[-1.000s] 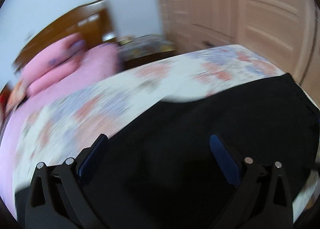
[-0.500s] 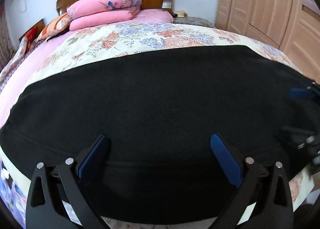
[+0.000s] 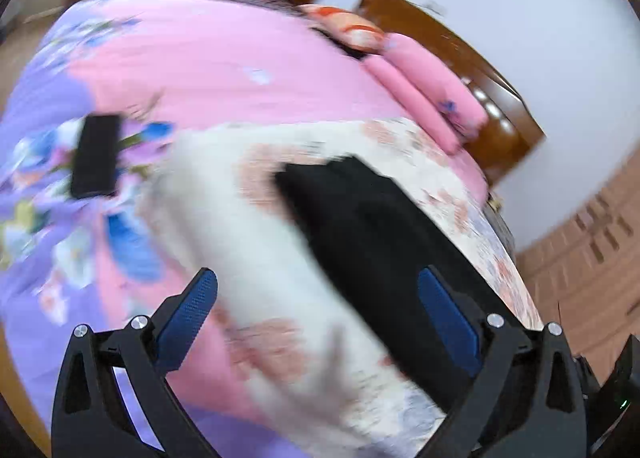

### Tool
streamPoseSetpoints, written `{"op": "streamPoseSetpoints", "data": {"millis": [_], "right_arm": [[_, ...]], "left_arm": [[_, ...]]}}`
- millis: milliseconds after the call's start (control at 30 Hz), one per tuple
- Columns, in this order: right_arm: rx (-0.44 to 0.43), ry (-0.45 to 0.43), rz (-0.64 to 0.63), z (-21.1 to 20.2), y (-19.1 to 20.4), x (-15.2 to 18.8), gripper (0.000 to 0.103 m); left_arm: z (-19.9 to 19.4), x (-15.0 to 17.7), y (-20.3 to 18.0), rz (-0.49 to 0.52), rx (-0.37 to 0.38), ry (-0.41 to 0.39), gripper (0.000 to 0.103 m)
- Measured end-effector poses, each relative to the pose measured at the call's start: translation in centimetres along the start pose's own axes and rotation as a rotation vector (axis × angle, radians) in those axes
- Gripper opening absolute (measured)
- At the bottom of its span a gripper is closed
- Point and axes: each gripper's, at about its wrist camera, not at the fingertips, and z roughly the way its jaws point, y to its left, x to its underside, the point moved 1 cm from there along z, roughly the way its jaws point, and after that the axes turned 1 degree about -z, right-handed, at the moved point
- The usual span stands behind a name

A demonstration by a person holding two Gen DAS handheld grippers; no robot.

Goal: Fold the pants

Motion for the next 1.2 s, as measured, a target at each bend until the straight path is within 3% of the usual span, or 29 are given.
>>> {"op": "streamPoseSetpoints", "data": {"millis": [100,267,333,400,467,500,633,767,967,1000,1033,1067,1133,1167,1200], "right_arm": [[-0.059,0.055,-0.146,4.6,4.6,-3.3,0.072],[-0.024,0.143,-0.268,10.5,6.7,-5.3,0.067],[-0.022,0.159,-0.296,9.7,8.5,-4.1,0.064],[-0.031,0.124,-0.297,9.7,8.6,-4.1,0.037],[-0.038,0.084,-0.252,8.6,7.6,-4.2,0.025],[-0.068,0.06,-0.205,8.0,6.8,-4.4,0.014],[-0.088,0.029,-0.155,7.1,5.7,-5.0,0.014],[-0.094,0.024,-0.146,7.2,5.8,-4.9,0.014],[-0.102,0.014,-0.124,7.0,5.6,-5.2,0.014],[-0.11,0.018,-0.12,7.1,5.6,-5.1,0.014],[-0.127,0.027,-0.111,7.2,5.6,-5.0,0.016],[-0.176,0.038,-0.09,7.2,5.5,-5.0,0.023],[-0.296,0.048,-0.035,6.8,4.5,-4.9,0.04],[-0.356,0.024,0.022,6.1,3.2,-4.9,0.068],[-0.361,-0.011,0.053,5.4,2.1,-4.8,0.08]], "left_arm": [[-0.8,0.6,1.7,-0.011,-0.009,0.037,0.1],[0.7,1.9,1.7,-0.025,0.076,0.132,0.1],[1.7,2.2,1.3,-0.025,0.125,0.172,0.101],[3.0,2.6,0.4,-0.021,0.177,0.209,0.101],[3.8,2.8,-0.1,-0.039,0.229,0.233,0.101],[4.4,2.9,-0.3,-0.055,0.26,0.246,0.101],[6.7,1.8,-1.5,-0.088,0.347,0.243,0.1],[9.4,-0.4,-2.1,-0.083,0.337,0.204,0.099],[13.8,-3.8,-1.4,-0.126,0.419,0.174,0.095],[14.2,-4.3,-1.6,-0.122,0.437,0.169,0.082],[14.7,-4.7,-1.6,-0.126,0.441,0.171,0.056],[15.3,-4.9,-1.3,-0.142,0.415,0.182,0.04],[15.8,-5.1,-0.8,-0.161,0.431,0.198,0.029],[15.5,-5.1,-0.8,-0.145,0.43,0.191,0.028],[14.6,-5.2,-1.4,-0.092,0.405,0.174,0.027]]}}
